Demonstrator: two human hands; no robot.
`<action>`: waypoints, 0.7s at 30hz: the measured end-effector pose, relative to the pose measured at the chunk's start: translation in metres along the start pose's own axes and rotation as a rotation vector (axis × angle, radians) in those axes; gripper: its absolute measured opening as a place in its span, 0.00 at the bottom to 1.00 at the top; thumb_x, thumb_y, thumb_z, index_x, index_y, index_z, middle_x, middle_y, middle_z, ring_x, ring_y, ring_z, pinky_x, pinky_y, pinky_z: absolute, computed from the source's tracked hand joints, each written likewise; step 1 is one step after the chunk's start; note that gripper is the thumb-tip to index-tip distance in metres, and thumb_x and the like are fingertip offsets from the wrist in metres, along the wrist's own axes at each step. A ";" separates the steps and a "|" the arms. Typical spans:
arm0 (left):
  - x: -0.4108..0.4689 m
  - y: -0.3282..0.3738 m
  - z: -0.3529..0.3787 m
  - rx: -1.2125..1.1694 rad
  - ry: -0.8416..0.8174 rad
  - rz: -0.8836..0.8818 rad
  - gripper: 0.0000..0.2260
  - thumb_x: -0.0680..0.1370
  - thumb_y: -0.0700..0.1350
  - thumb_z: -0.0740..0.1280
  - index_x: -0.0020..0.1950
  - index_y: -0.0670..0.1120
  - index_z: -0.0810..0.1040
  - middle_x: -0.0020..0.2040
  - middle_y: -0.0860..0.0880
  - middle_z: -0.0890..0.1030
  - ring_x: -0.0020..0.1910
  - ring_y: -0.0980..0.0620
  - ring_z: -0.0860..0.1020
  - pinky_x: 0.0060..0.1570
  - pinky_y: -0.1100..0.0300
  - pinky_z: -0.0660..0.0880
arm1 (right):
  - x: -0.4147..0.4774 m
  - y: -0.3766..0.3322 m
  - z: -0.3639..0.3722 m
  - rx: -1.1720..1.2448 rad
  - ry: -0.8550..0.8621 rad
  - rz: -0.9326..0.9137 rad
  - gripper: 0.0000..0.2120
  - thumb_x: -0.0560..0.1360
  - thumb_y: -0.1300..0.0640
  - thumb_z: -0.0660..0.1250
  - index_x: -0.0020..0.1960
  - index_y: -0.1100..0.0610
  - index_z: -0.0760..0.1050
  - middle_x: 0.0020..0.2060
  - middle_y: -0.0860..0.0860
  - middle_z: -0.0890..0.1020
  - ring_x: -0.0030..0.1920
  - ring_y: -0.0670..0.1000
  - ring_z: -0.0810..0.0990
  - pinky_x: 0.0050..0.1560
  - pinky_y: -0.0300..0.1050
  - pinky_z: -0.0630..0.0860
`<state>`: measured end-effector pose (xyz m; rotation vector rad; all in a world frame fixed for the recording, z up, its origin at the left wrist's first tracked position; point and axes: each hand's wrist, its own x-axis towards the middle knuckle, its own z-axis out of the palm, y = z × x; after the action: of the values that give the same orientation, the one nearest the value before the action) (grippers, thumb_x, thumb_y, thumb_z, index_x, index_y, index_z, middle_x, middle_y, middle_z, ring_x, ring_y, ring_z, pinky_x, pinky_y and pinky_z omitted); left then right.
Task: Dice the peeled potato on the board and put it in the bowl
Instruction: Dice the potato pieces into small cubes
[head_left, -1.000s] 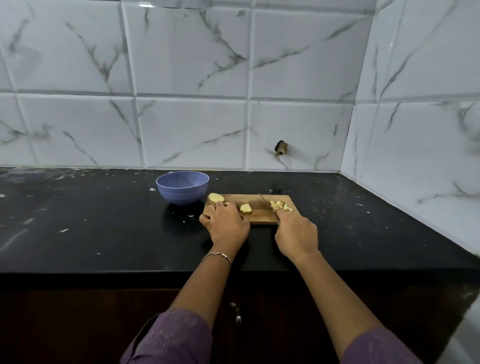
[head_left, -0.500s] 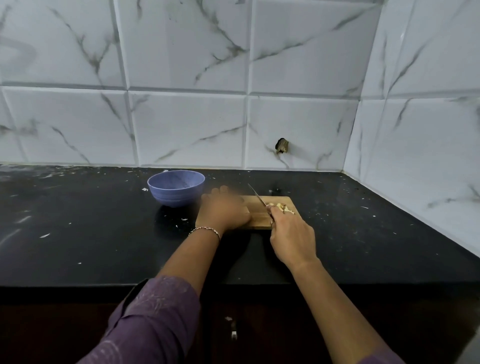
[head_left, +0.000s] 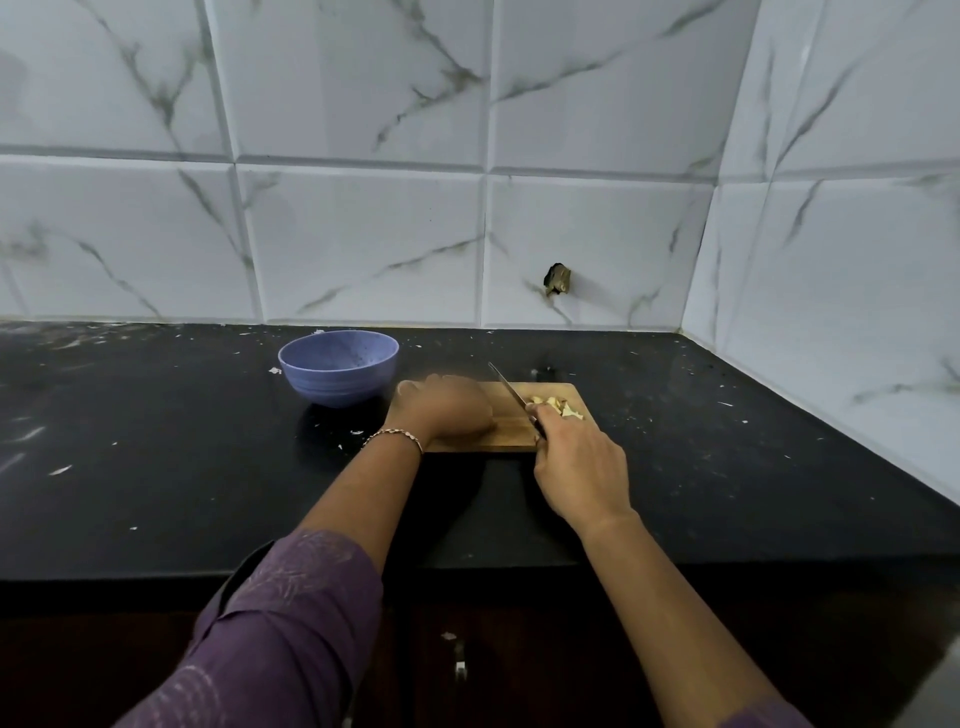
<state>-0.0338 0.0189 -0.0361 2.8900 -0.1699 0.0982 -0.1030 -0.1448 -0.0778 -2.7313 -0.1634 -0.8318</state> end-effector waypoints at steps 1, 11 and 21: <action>0.001 -0.002 0.000 0.007 -0.008 0.003 0.18 0.77 0.59 0.66 0.64 0.55 0.77 0.64 0.53 0.76 0.70 0.46 0.65 0.66 0.43 0.57 | 0.000 0.000 0.000 0.004 -0.003 0.004 0.21 0.80 0.60 0.62 0.71 0.44 0.69 0.50 0.48 0.81 0.49 0.52 0.80 0.43 0.46 0.76; 0.003 -0.004 0.001 0.065 0.042 0.069 0.19 0.78 0.60 0.65 0.67 0.56 0.74 0.65 0.55 0.77 0.70 0.49 0.66 0.66 0.45 0.55 | 0.000 0.000 -0.001 0.014 -0.007 0.019 0.21 0.80 0.58 0.62 0.71 0.44 0.69 0.50 0.48 0.81 0.50 0.51 0.80 0.44 0.45 0.76; 0.010 -0.005 0.009 0.069 0.169 0.083 0.21 0.75 0.64 0.67 0.62 0.54 0.75 0.59 0.55 0.80 0.65 0.49 0.71 0.60 0.47 0.58 | 0.000 -0.001 -0.002 0.022 -0.003 0.022 0.20 0.80 0.57 0.63 0.71 0.45 0.69 0.50 0.47 0.81 0.49 0.50 0.80 0.44 0.46 0.77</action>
<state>-0.0226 0.0206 -0.0449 2.9254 -0.2593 0.3685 -0.1040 -0.1440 -0.0759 -2.7092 -0.1420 -0.8152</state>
